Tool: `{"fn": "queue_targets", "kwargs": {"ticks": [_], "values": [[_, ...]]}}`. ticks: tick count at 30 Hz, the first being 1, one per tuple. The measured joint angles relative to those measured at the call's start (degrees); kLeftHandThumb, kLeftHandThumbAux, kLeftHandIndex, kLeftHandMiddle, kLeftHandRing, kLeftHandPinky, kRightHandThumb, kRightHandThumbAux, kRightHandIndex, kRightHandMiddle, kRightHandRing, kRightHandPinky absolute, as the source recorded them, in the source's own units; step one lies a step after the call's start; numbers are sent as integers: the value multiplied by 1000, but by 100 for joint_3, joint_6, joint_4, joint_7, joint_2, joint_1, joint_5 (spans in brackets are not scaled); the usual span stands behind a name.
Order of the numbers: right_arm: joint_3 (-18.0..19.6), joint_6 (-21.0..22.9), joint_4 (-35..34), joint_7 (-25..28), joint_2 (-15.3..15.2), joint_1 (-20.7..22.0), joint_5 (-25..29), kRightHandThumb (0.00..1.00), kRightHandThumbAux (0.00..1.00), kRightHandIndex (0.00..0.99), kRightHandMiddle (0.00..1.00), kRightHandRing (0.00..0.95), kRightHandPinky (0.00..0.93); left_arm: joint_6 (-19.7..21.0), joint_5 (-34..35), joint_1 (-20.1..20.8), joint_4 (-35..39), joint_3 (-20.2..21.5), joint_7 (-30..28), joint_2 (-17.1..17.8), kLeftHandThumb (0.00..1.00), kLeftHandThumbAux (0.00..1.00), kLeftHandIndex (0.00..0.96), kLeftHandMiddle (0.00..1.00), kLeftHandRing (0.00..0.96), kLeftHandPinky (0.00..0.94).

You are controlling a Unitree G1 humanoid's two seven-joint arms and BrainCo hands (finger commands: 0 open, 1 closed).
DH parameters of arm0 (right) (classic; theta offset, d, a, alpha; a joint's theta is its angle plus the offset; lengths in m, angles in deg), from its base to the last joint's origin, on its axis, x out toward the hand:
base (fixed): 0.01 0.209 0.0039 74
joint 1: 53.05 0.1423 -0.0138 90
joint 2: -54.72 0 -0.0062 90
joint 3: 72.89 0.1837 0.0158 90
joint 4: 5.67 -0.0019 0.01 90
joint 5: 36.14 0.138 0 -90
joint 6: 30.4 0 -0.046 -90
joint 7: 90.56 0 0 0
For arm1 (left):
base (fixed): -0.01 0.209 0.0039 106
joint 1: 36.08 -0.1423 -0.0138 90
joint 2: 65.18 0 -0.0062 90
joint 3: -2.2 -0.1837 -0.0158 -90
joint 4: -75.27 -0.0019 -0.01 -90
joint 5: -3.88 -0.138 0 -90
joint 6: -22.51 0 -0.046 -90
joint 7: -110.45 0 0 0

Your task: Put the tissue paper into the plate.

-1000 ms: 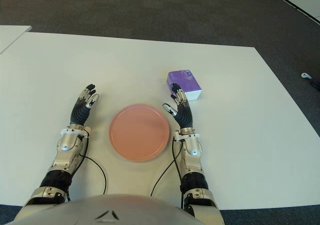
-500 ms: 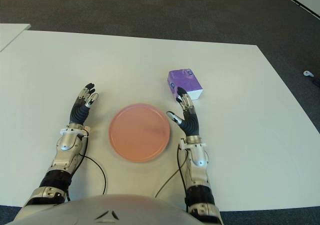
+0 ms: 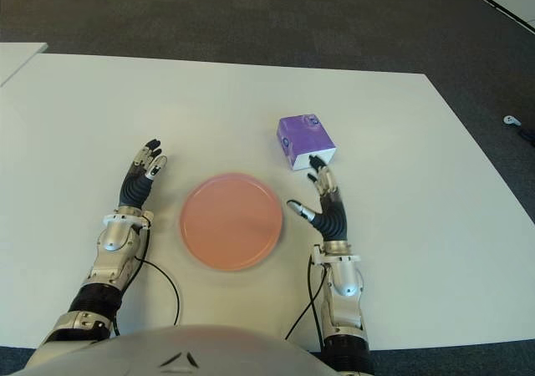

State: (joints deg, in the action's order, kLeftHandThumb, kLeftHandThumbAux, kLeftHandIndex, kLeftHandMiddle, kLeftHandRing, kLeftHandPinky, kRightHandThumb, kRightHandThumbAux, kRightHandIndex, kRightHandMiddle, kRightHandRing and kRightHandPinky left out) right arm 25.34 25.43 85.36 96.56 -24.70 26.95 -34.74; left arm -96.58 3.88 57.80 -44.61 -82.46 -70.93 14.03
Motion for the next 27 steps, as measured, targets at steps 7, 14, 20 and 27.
{"fn": "queue_targets", "kwargs": {"ticks": [7, 14, 20, 27], "values": [[325, 200, -825, -364, -274, 597, -28, 63, 587, 0, 0, 0, 0, -16, 0, 1, -13, 10, 0, -1, 0, 417, 0, 0, 0, 0], [390, 1275, -1541, -467, -355, 770, -6, 71, 578, 0, 0, 0, 0, -84, -1, 8, -29, 13, 0, -20, 0, 415, 0, 0, 0, 0], [712, 2386, -2380, -550, -745, 1228, 9, 54, 557, 0, 0, 0, 0, -130, 0, 55, -96, 12, 0, -37, 0, 417, 0, 0, 0, 0], [243, 2435, -2028, -1144, -943, 2044, -1578, 119, 417, 0, 0, 0, 0, -151, 1, 57, -154, 28, 0, -38, 0, 423, 0, 0, 0, 0]]}}
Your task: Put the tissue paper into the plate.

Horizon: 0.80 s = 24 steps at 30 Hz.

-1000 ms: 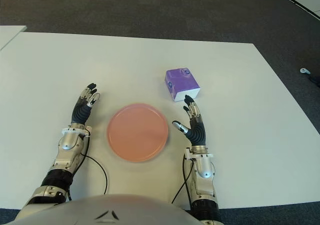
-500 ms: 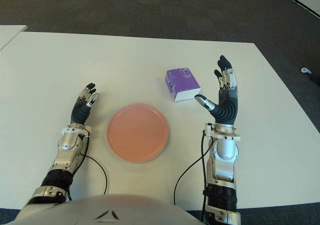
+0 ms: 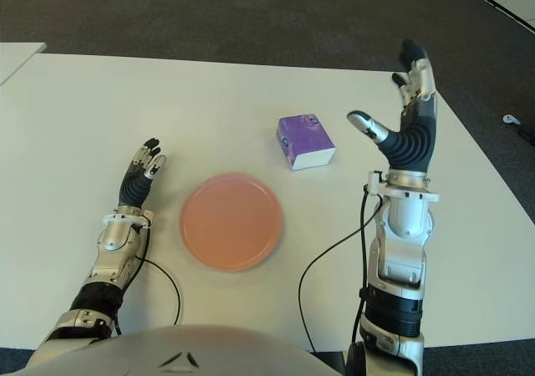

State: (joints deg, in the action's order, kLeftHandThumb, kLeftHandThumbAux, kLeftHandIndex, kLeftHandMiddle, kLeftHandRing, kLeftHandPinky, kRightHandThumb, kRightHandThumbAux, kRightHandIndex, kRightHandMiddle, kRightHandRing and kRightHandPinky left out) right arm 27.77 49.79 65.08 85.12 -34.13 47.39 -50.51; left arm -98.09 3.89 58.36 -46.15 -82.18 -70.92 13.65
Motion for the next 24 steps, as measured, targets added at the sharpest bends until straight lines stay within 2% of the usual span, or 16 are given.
{"fn": "queue_targets", "kwargs": {"ticks": [4, 7, 10, 12, 19, 24], "values": [[-264, 215, 118, 370, -316, 167, -345, 170, 369, 0, 0, 0, 0, -3, 0, 29, 8, -31, 0, -63, 0, 422, 0, 0, 0, 0], [-243, 415, 318, 640, -639, 387, -385, 203, 358, 0, 0, 0, 0, -17, 0, 13, 31, -14, 0, -49, 0, 420, 0, 0, 0, 0], [-154, 519, 613, 684, -970, 621, -502, 222, 353, 0, 0, 0, 0, -20, -1, 16, 45, -11, 0, -17, 0, 416, 0, 0, 0, 0], [-148, 545, 691, 677, -1059, 680, -574, 232, 354, 0, 0, 0, 0, -21, -2, 14, 47, -10, 0, -9, 0, 414, 0, 0, 0, 0], [-562, 816, 1504, 812, -1246, 1357, -861, 290, 339, 0, 0, 0, 0, -7, -7, -20, 24, -16, 1, -36, 0, 416, 0, 0, 0, 0], [-814, 874, 1573, 1005, -1370, 1585, -1019, 401, 316, 0, 0, 0, 0, -43, -6, -9, 25, -18, 1, -72, 0, 422, 0, 0, 0, 0]]}}
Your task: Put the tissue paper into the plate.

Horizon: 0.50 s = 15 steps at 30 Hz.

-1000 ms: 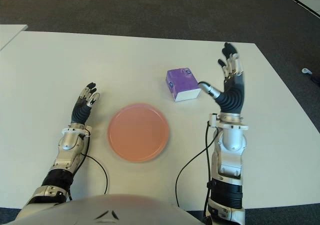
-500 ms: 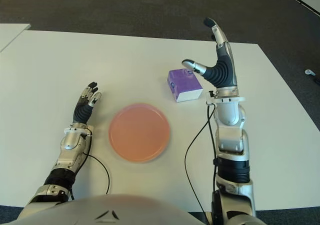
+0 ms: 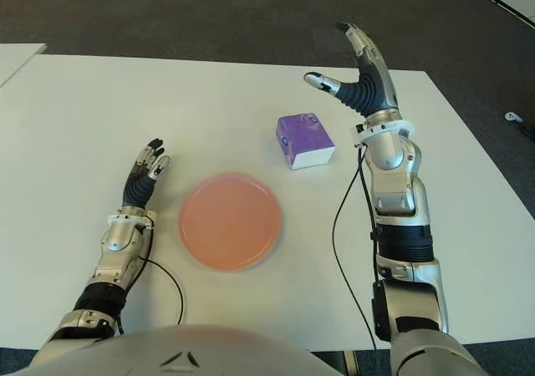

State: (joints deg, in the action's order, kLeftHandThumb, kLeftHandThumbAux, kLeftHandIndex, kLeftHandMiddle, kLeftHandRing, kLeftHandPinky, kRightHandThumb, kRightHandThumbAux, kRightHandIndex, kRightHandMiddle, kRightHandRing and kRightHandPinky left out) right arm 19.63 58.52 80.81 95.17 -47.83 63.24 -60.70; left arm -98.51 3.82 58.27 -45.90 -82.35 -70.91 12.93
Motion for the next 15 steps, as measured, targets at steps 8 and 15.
{"fn": "queue_targets", "kwargs": {"ticks": [8, 15], "values": [[-657, -254, 793, -168, -269, 392, -817, 454, 330, 0, 0, 0, 0, -65, 2, 32, -37, 15, 0, 3, 0, 422, 0, 0, 0, 0], [-1246, -681, 2381, -770, -319, 780, -1356, 338, 275, 0, 0, 0, 0, -98, 1, 40, -36, 19, 0, 3, 0, 415, 0, 0, 0, 0]]}}
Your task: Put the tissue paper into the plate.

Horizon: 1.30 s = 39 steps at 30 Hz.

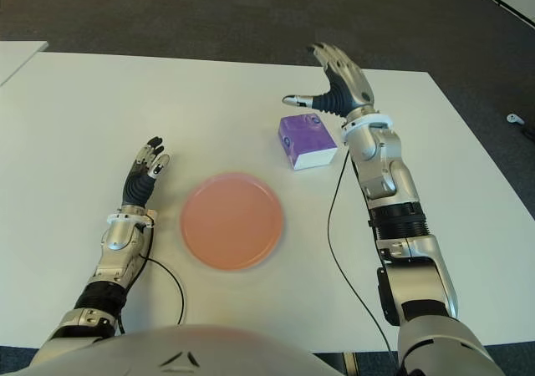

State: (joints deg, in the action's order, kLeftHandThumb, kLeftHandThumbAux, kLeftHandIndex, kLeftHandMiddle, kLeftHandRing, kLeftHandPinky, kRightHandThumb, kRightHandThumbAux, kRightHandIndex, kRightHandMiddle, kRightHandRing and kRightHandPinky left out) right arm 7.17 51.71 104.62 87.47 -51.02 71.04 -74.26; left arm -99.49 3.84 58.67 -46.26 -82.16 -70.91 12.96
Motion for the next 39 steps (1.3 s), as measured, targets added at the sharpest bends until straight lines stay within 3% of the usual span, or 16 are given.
{"fn": "queue_targets", "kwargs": {"ticks": [6, 12, 15, 23, 39], "values": [[-618, -631, 1408, -338, -46, 416, -421, 323, 204, 0, 0, 0, 0, -25, 0, 11, 0, 0, 0, 0, 0, 415, 0, 0, 0, 0], [-1419, -1816, 2738, -488, -334, 978, -973, 306, 165, 0, 0, 0, 0, -29, 5, -2, -3, -5, 0, -3, 0, 422, 0, 0, 0, 0], [-1679, -2184, 3119, -570, -451, 1222, -1159, 292, 173, 0, 0, 0, 0, -37, 11, -32, -4, 2, 0, -3, 0, 428, 0, 0, 0, 0], [-2179, -2494, 3556, -729, -637, 1616, -1570, 286, 202, 0, 0, 0, 0, -85, 32, -52, -4, 16, 0, 2, 0, 437, 0, 0, 0, 0], [-2800, -2551, 3578, -1050, -1044, 1632, -2184, 434, 131, 0, 0, 0, 0, -24, 58, -123, 83, 21, 0, 4, 0, 426, 0, 0, 0, 0]]}}
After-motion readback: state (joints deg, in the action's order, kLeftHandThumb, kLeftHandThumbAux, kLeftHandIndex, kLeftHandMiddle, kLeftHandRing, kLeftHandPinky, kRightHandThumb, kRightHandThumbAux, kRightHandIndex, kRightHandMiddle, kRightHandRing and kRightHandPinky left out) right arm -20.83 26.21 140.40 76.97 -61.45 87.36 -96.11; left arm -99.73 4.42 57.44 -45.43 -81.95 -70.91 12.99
